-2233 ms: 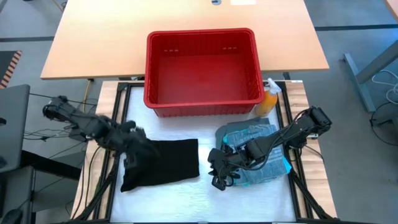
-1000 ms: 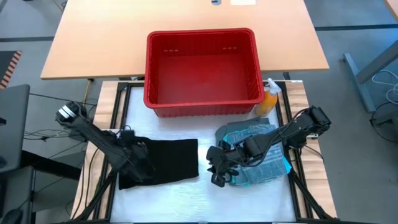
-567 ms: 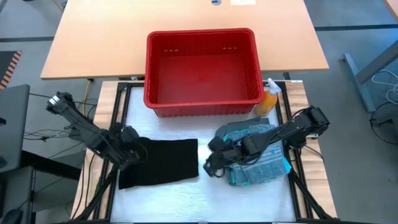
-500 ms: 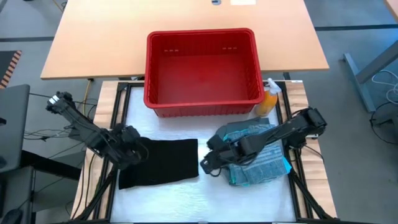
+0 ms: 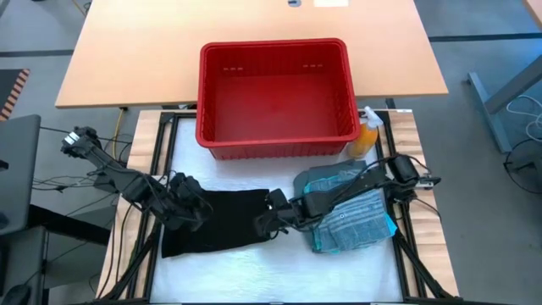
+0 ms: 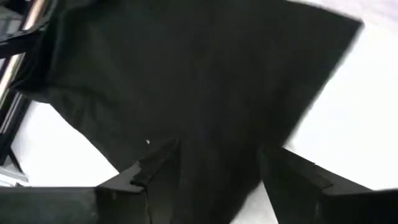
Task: Fold Laundry from Bin
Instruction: Fold the black shirt
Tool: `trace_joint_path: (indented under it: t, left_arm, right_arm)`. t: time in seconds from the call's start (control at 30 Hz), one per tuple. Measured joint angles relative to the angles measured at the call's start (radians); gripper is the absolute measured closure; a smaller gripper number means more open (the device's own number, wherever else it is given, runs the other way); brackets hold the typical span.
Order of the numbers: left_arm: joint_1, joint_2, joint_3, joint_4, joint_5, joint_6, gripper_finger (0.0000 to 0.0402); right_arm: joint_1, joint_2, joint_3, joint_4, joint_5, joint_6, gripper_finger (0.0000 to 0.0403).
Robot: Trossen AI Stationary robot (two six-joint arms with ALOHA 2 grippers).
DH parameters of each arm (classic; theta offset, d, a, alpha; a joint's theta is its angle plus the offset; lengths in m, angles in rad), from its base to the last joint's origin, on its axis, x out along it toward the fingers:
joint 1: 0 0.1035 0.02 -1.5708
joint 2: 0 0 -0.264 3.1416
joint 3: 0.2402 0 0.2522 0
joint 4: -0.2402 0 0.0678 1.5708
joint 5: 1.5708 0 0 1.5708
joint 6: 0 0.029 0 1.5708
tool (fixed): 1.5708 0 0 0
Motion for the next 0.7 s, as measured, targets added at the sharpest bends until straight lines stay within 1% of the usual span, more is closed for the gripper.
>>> trace_joint_path:
  t: [0.17, 0.3, 0.37, 0.47, 0.53, 0.6, 0.7]
  left_arm:
    - [0.003, 0.019, 0.000, 0.018, 0.016, 0.006, 0.0272]
    - [0.004, 0.028, 0.000, 0.013, 0.024, 0.010, 0.0244]
    - [0.006, 0.031, 0.000, 0.007, 0.028, 0.011, 0.0239]
    - [0.006, 0.030, 0.000, 0.001, 0.030, 0.023, 0.0237]
    - [0.006, 0.031, 0.000, -0.001, 0.027, 0.037, 0.0237]
    - [0.006, 0.030, 0.000, 0.000, 0.026, 0.040, 0.0237]
    - [0.006, 0.030, 0.000, -0.002, 0.027, 0.040, 0.0237]
  right_arm:
    - [-0.023, 0.030, -0.004, -0.018, -0.081, 0.083, 0.0157]
    - [-0.042, 0.056, -0.004, -0.028, -0.111, 0.159, 0.0157]
    - [-0.043, 0.056, -0.004, -0.019, -0.111, 0.164, 0.0157]
    - [-0.039, 0.056, -0.004, 0.004, -0.075, 0.169, 0.0157]
    - [-0.039, 0.056, -0.004, -0.003, -0.068, 0.202, 0.0157]
    - [-0.039, 0.082, -0.002, -0.011, -0.070, 0.236, 0.0157]
    - [-0.031, 0.130, -0.003, -0.019, -0.100, 0.267, 0.0159]
